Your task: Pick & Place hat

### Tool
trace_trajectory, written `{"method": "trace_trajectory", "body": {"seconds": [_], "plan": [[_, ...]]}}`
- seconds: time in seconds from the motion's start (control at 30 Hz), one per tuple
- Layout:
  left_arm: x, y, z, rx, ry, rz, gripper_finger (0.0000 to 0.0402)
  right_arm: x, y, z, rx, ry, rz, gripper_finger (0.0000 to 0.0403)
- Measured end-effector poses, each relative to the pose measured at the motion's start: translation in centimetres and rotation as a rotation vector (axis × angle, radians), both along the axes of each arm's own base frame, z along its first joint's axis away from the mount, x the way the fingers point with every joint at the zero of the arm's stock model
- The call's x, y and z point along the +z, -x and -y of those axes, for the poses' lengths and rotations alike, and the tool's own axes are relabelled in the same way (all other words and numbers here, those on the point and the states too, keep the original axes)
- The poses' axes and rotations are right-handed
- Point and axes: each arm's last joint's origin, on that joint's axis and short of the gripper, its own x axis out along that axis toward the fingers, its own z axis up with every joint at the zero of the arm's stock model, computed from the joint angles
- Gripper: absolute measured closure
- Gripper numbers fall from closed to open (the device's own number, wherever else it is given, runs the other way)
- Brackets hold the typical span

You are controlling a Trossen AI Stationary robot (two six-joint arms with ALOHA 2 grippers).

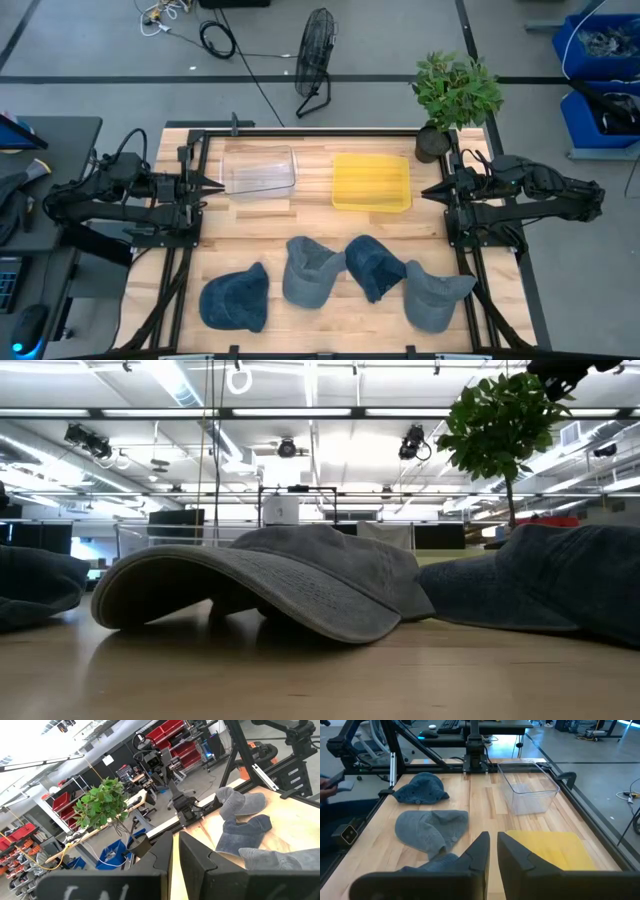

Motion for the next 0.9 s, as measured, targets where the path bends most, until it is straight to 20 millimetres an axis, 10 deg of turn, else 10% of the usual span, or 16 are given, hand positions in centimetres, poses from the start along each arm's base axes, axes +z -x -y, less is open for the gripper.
{"method": "trace_trajectory", "body": {"seconds": [0.9], "plan": [[0.05,-0.01,0.00,0.000,-0.020,0.005,0.0367,-0.01,0.00,0.00,0.000,0.000,0.000,0.0360]]}}
